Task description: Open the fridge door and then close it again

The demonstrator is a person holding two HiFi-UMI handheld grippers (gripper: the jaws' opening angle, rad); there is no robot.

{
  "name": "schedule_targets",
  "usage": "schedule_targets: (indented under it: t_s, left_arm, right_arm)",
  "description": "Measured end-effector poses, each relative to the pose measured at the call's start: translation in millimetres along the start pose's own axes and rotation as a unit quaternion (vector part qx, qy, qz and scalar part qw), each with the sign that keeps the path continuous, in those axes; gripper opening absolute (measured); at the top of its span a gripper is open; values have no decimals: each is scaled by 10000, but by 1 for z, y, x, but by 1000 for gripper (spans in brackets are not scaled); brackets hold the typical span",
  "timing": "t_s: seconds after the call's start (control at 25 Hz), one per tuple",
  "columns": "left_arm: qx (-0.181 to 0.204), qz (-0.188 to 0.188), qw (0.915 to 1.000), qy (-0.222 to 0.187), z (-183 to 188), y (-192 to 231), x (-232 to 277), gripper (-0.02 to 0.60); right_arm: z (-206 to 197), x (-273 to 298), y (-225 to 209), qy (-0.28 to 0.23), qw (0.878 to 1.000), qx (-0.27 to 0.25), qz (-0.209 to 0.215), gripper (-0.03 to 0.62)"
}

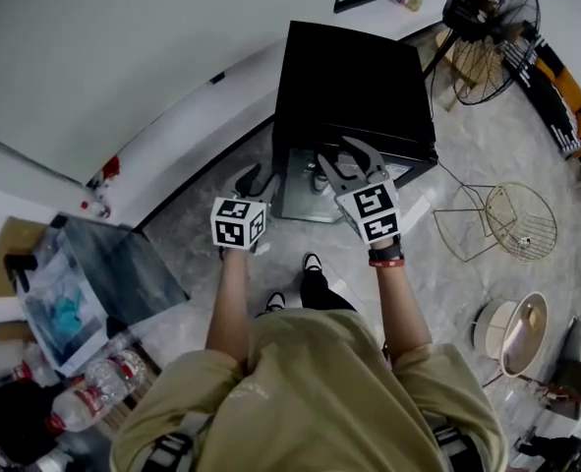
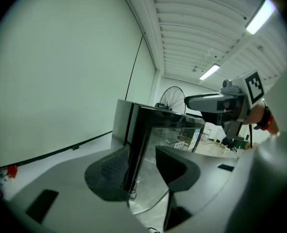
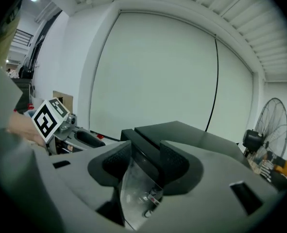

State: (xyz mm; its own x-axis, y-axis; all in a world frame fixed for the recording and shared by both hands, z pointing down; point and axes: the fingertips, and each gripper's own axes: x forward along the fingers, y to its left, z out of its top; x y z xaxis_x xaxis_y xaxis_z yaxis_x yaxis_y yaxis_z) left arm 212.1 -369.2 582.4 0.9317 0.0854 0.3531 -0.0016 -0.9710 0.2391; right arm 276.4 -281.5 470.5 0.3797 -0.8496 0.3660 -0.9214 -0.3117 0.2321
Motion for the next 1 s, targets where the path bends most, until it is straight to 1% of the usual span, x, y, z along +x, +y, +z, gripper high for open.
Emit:
schedule_targets:
  t_s: [0.2,0.32,0.52,0.64,0.76,1.0]
  left_arm:
    - [67,-69,9997,246,-15,8,13,181]
    - [108,-123,9991,392,-27,12,21,183]
    - [196,-217,9982,530,-40,20,37,183]
    - [266,-239,9975,612,-47,26,47,183]
    - [293,-328,9964,728,-55,30,58,183]
    - [328,-534,9928,1019,-73,31,78,181]
  right_arm:
    - [-3,19,-2,463,9954,-699,460,195]
    - [-6,28,1,739,9885,-1089,740,198]
    - [-9,43,0,1073,9749,-1683,984,202]
    - [-12,50,2,1269,9665,-1906,1155,204]
    - [-18,55,2,1465,9587,-2099,1242,206]
    - [-33,59,2,1797,9471,-2288,1358,209]
